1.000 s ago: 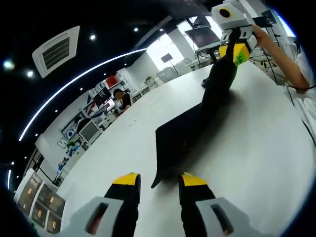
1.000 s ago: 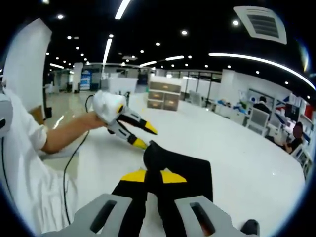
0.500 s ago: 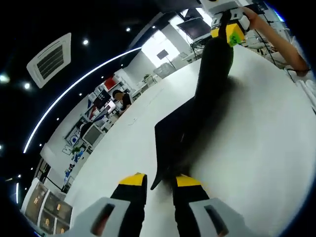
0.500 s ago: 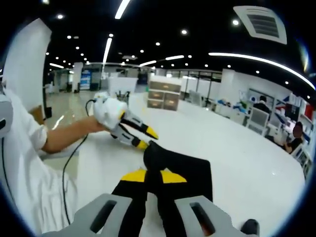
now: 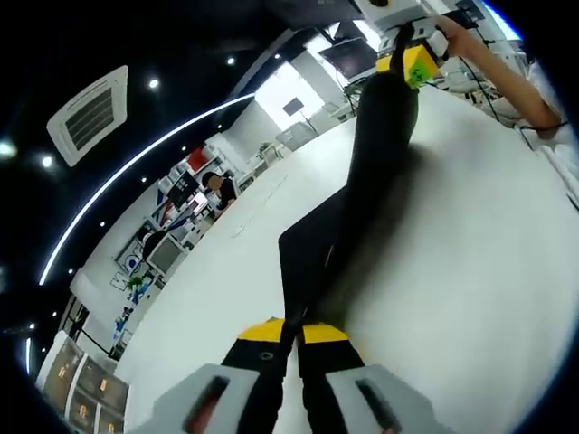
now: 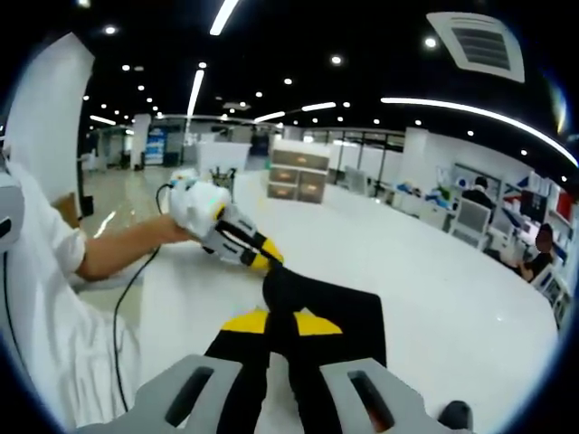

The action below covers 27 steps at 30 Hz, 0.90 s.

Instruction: Arrange the mouse and mouse pad neatly on the desk surface

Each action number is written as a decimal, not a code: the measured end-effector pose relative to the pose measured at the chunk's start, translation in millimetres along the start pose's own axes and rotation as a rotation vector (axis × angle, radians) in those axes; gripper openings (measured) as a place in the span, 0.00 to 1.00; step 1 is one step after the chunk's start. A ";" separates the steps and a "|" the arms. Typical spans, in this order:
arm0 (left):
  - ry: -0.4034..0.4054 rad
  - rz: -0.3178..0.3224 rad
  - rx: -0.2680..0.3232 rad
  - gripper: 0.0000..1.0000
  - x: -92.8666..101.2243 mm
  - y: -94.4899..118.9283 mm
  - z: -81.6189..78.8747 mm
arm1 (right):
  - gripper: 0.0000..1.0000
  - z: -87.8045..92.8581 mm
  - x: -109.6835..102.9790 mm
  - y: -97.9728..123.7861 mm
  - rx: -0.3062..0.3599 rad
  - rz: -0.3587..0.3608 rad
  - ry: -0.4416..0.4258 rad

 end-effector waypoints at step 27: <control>-0.004 -0.037 0.012 0.03 -17.8 45.2 -34.2 | 0.08 3.0 10.6 9.6 0.014 0.073 0.027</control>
Point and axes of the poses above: the point that each gripper's makers call its tool centre point, and the gripper's own axes: y roughly backward along the fingers, x roughly to its right, z roughly out of its underside, the point moved 8 cm from there along y, roughly backward along the fingers, and after that the axes turned 10 degrees about -y, right-handed, at the moved point
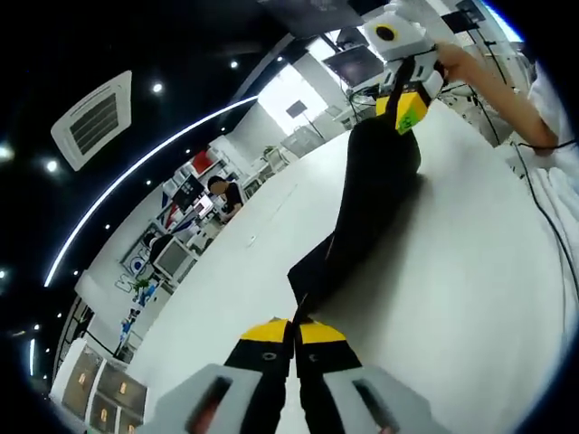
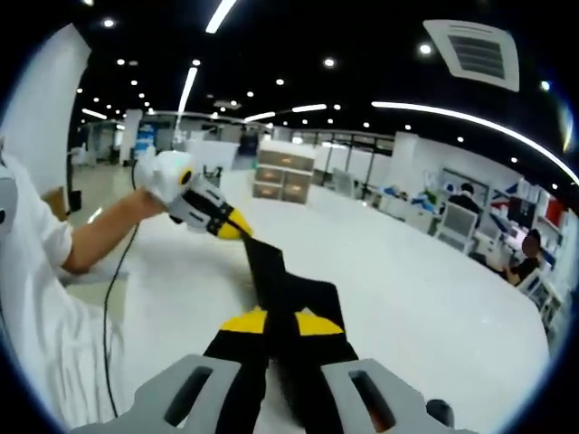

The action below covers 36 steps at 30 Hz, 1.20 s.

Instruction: Arrange the mouse and mouse pad neatly on the desk surface

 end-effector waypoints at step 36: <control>0.100 -0.041 0.073 0.03 -17.5 34.3 -35.9 | 0.45 -10.0 5.1 16.8 -0.007 0.075 0.076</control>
Point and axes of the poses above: the point that each gripper's makers call its tool centre point, and the gripper's own axes: y roughly backward along the fingers, x roughly to its right, z roughly out of its underside, the point moved 8 cm from there along y, roughly backward along the fingers, and after that the axes turned 10 degrees about -y, right-handed, at the moved point
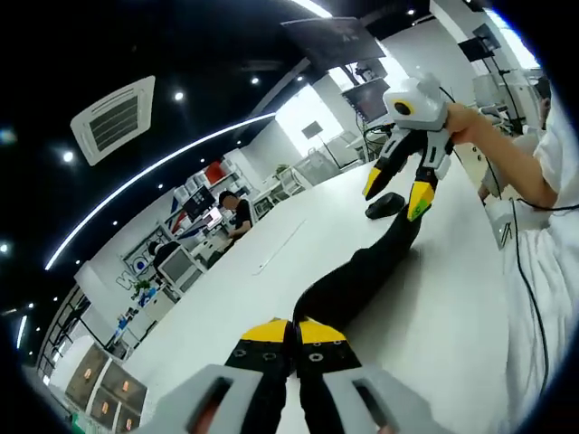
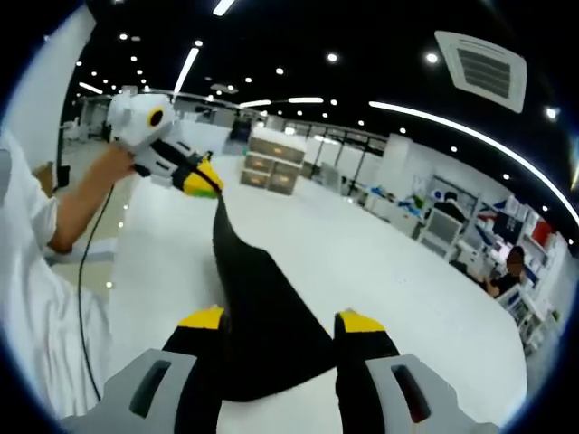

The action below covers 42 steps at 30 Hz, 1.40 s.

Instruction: Arrange the mouse and mouse pad neatly on the desk surface

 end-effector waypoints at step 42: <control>0.008 0.000 -0.008 0.03 5.5 1.8 -5.3 | 0.47 -37.3 -78.4 -7.9 0.063 -0.077 0.184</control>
Point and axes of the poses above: the point that each gripper's makers call its tool centre point, and the gripper's own axes: y roughly backward along the fingers, x roughly to its right, z roughly out of its underside, the point moved 8 cm from there along y, roughly backward along the fingers, and after that the axes turned 10 degrees about -y, right-handed, at the moved point
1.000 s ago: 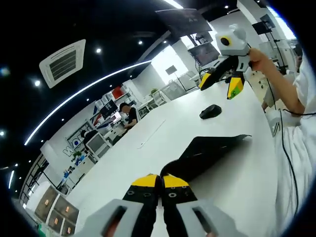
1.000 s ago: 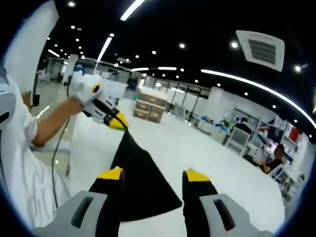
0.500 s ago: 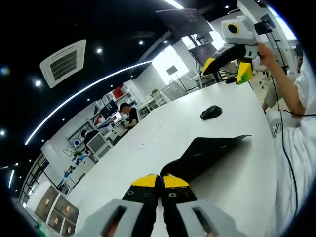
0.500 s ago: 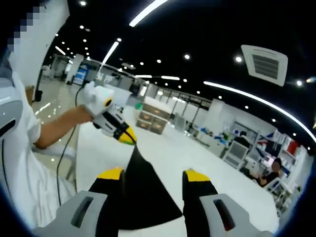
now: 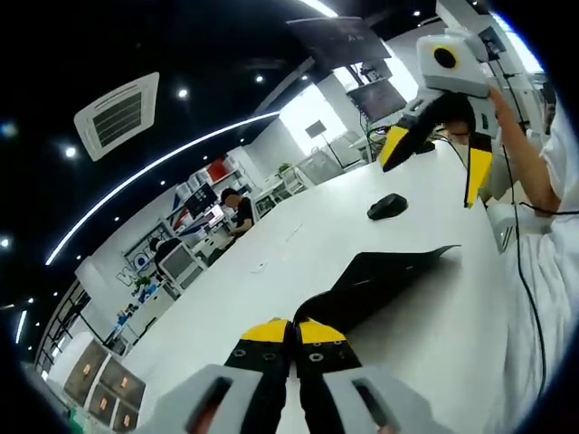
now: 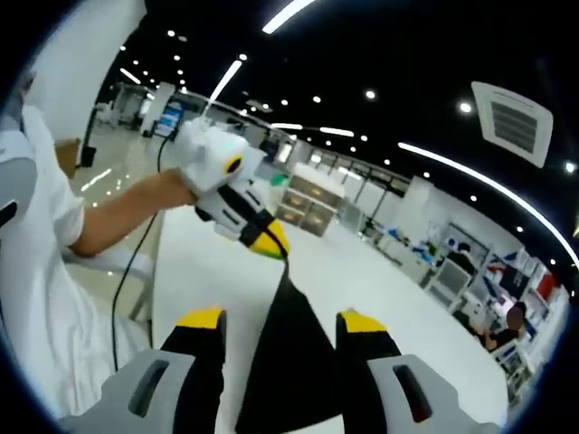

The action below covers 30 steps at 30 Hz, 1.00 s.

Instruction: Arrange the mouse and mouse pad neatly on the desk surface

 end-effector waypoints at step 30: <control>0.013 -0.009 0.003 0.03 -3.4 2.0 1.4 | 0.48 47.6 1.5 -46.3 -0.239 0.019 0.038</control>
Point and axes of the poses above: the point that each gripper's makers call its tool centre point, and the gripper's own axes: y roughly backward along the fingers, x roughly to its right, z roughly out of its underside, the point moved 8 cm from there along y, roughly backward along the fingers, and after that the axes turned 10 degrees about -y, right-handed, at the moved point
